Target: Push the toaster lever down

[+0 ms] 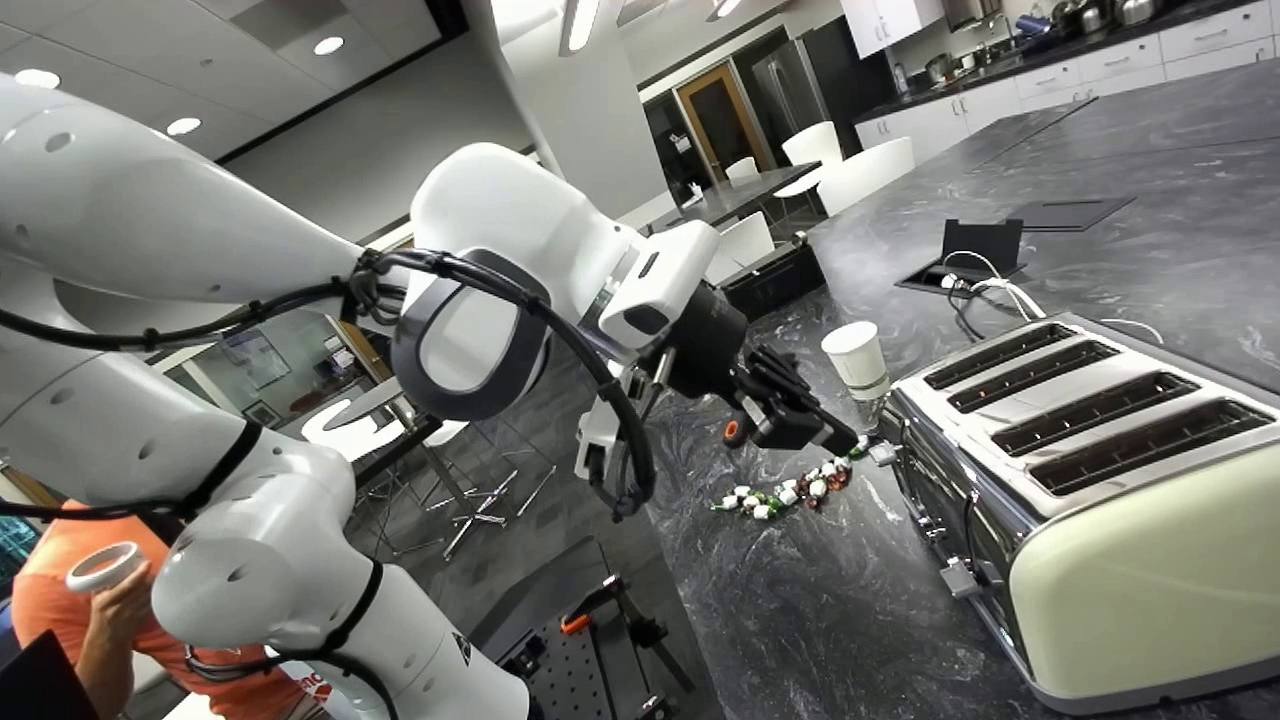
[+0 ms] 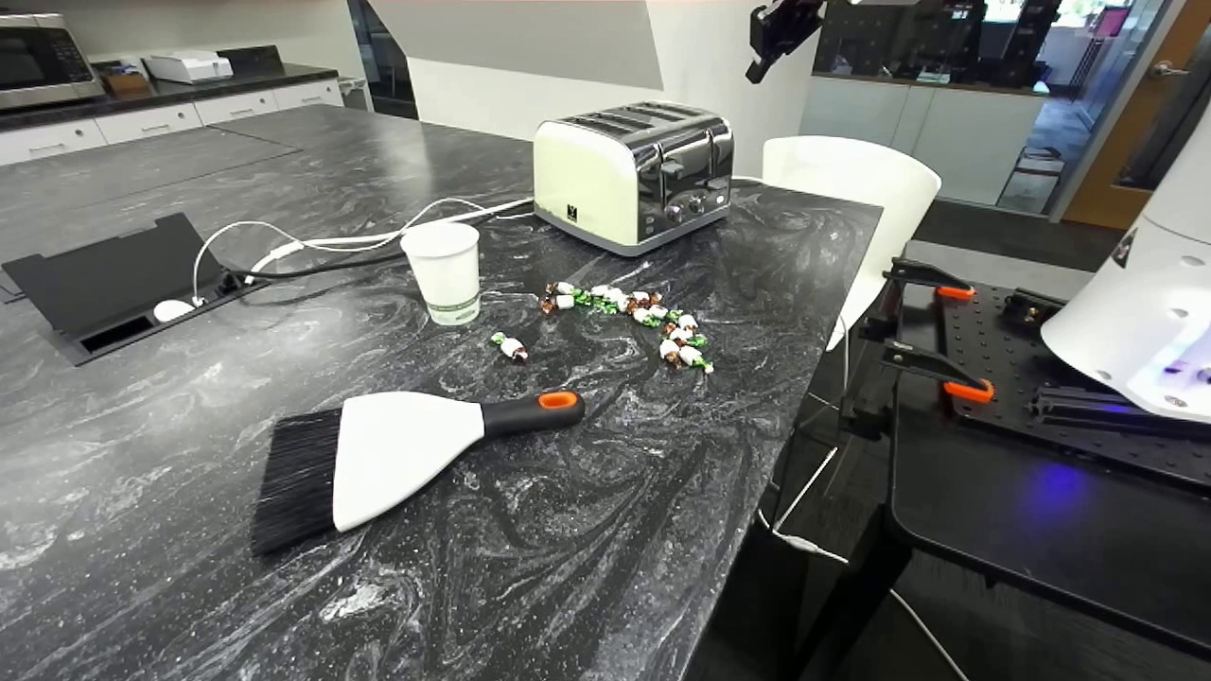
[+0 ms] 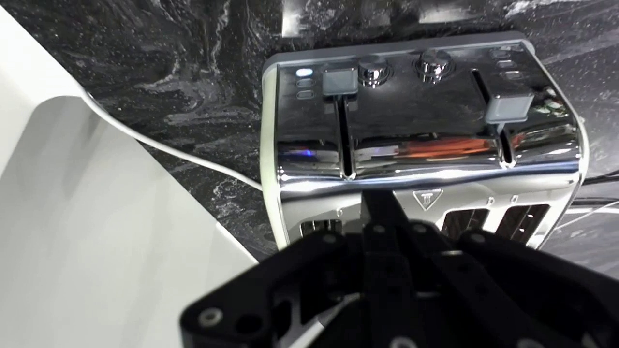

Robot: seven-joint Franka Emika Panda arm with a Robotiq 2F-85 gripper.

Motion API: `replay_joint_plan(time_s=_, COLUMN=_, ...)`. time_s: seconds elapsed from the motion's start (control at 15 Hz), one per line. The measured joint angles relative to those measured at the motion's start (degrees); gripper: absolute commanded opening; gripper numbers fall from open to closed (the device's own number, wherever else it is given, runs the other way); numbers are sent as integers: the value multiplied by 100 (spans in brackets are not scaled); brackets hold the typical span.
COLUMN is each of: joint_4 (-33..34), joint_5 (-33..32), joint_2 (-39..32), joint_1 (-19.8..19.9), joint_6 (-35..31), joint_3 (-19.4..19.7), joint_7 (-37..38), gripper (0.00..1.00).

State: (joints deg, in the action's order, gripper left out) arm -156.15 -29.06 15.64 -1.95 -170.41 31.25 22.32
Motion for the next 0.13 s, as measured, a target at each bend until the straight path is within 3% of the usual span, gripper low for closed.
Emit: replay_joint_plan(time_s=0.13, joint_4=-82, joint_5=122, joint_2=195, joint_1=280, joint_6=277, joint_3=-407, joint_7=35, gripper=0)
